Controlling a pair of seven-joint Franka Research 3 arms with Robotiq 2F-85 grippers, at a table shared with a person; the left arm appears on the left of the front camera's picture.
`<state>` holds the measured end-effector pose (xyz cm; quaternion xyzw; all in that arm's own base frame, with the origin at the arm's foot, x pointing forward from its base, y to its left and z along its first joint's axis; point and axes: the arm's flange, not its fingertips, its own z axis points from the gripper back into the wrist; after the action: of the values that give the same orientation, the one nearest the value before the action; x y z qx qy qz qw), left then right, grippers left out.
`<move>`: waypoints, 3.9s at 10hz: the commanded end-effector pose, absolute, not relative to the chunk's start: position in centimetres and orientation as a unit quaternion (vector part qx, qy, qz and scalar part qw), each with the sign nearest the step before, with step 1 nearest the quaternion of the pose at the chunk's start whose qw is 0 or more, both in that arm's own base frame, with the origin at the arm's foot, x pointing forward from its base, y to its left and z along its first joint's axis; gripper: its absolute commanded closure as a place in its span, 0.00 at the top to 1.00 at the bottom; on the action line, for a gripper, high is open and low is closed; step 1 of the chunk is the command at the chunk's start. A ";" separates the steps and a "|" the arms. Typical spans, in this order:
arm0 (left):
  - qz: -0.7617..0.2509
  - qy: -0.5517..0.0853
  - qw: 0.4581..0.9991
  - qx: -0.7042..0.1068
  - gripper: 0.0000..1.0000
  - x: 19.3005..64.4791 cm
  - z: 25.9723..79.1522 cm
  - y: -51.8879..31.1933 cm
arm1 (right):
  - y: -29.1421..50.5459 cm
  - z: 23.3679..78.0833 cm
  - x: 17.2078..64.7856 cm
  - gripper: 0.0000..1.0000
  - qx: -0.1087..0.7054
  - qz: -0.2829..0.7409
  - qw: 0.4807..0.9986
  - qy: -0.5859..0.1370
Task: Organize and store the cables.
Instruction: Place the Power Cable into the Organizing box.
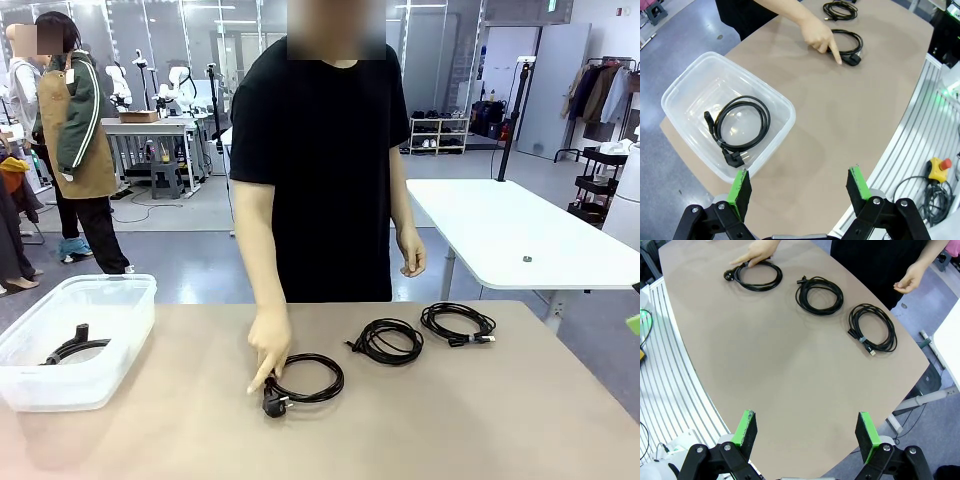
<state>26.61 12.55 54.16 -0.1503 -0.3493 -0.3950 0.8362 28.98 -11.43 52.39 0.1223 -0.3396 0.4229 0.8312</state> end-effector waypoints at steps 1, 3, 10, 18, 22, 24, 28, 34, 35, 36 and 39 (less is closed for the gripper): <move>-0.401 -0.346 0.836 -0.146 0.97 27.2 54.7 10.1 | -11.5 52.4 28.9 1.00 0.123 0.425 0.830 -0.341; -0.407 -0.336 0.839 -0.129 0.97 28.1 55.2 6.0 | -11.5 52.4 28.9 1.00 0.123 0.425 0.830 -0.341; -0.376 -0.283 0.872 -0.135 0.97 30.0 53.4 -8.0 | -11.5 52.4 28.9 1.00 0.123 0.425 0.830 -0.341; -0.253 -0.219 0.940 -0.070 0.97 37.5 44.7 -26.0 | -11.5 52.4 28.9 1.00 0.123 0.425 0.830 -0.341; -0.257 -0.213 0.938 -0.092 0.97 36.5 44.0 -24.6 | -11.5 52.4 28.9 1.00 0.123 0.425 0.830 -0.341; -0.257 -0.213 0.938 -0.092 0.97 36.5 44.0 -24.6 | -11.5 52.4 28.9 1.00 0.123 0.425 0.830 -0.341; -0.120 -0.164 0.974 -0.097 0.97 41.9 42.3 -29.0 | -11.5 52.4 28.9 1.00 0.123 0.425 0.830 -0.341; 0.023 -0.038 0.995 -0.089 0.97 48.5 35.7 -32.4 | -11.5 52.4 28.9 1.00 0.123 0.425 0.830 -0.341; 0.031 -0.036 0.995 -0.085 0.97 48.8 35.1 -32.6 | -11.5 52.4 28.9 1.00 0.123 0.425 0.830 -0.341; 0.041 -0.032 0.995 -0.087 0.97 49.1 34.5 -32.9 | -11.5 52.4 28.9 1.00 0.123 0.425 0.830 -0.341; 0.075 -0.074 0.994 -0.040 0.97 50.6 32.2 -33.9 | -11.5 52.4 28.9 1.00 0.123 0.425 0.830 -0.341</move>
<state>49.59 -32.40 32.64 -0.0656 -0.0527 0.0561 0.9949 28.98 -11.40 52.42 0.1219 -0.3396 0.4232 0.8311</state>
